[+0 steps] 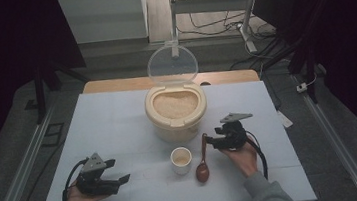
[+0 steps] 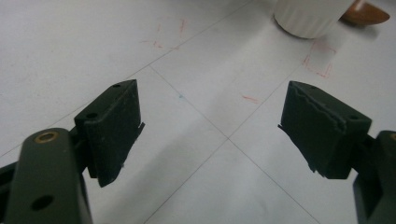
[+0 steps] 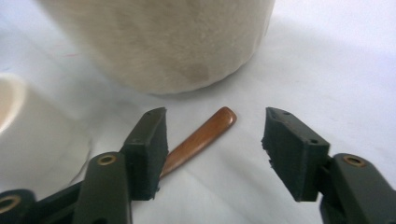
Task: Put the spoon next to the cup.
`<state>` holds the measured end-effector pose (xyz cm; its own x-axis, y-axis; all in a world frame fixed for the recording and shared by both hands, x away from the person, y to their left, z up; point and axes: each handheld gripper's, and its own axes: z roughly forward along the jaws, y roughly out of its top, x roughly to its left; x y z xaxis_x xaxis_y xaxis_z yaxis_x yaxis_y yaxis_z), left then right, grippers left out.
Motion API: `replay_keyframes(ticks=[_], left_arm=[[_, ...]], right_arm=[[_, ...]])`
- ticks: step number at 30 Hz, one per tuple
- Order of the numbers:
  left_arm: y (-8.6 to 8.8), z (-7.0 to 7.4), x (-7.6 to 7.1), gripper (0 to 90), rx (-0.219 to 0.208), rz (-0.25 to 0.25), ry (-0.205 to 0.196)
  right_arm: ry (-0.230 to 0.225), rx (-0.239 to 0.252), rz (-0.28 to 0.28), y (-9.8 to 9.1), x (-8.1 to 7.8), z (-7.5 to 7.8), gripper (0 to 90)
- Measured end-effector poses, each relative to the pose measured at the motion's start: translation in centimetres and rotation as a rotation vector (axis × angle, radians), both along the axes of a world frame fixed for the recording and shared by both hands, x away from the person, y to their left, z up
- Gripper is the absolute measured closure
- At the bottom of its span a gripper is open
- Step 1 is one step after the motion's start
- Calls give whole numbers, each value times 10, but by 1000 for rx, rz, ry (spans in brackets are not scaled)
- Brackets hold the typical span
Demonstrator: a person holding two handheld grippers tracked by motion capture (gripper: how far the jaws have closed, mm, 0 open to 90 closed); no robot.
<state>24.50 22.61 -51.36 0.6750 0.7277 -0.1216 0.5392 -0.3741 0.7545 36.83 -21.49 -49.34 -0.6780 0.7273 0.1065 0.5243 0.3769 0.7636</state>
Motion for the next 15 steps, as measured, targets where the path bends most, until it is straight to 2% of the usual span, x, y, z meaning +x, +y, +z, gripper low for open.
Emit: replay_keyframes(ticks=[2, 7, 11, 15], left_arm=[[1, 0, 0, 199, -2, 6, -4], [0, 0, 1, 198, -2, 17, -4], [1, 0, 0, 196, -6, 25, -5], [2, 0, 1, 192, -8, 33, -8]], right_arm=[[-33, 21, 38, -12, -10, 5, 414], [-92, 37, 79, -36, -31, 10, 419], [-122, 51, 116, -51, -44, 13, 419], [-133, 66, 147, -64, -53, 16, 419]])
